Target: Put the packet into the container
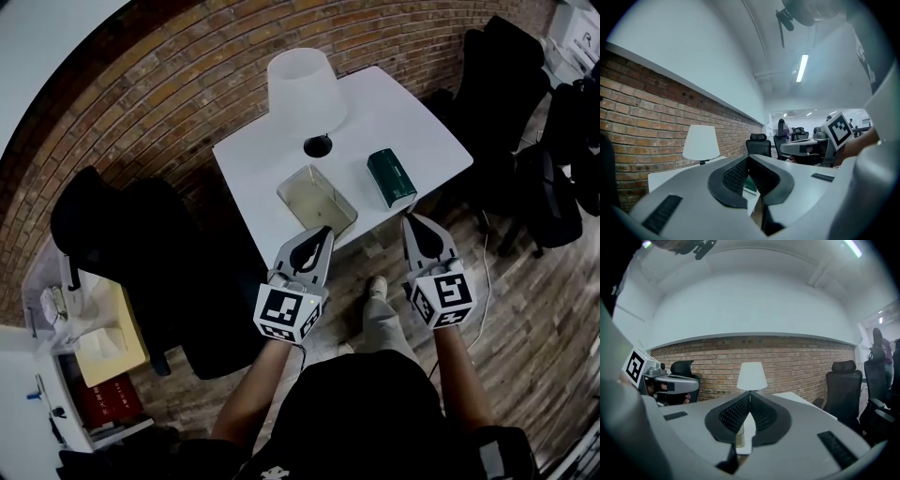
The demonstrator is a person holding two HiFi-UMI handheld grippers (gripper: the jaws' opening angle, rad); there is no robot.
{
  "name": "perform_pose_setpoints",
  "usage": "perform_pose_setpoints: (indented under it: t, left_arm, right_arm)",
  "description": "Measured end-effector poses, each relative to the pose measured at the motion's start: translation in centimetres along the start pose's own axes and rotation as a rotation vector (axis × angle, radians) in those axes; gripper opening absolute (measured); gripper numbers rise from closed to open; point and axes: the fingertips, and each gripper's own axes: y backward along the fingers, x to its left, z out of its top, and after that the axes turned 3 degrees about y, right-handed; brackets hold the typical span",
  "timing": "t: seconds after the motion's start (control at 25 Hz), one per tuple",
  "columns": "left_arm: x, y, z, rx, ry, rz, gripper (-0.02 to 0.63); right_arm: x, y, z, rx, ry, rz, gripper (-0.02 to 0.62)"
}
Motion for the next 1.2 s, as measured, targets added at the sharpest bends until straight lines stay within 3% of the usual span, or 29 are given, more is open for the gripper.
perform_pose_setpoints:
  t: [0.56,1.08,1.2]
  left_arm:
    - [4.4,-12.6,2.1,0.021,0.020,0.022,0.005]
    - [5.9,-17.6,2.4,0.000,0.044,0.085,0.005]
    - [6.2,-17.8,2.2,0.006,0.045,0.080,0.005]
  right_arm:
    - [-9.1,-10.3,1.0,0.043,-0.004,0.033,0.005]
    - [-13.3,-15.8,-1.6,0.134,-0.032,0.146,0.006]
    - [-13.6,-16.3,-2.3,0.169,-0.026,0.131,0.006]
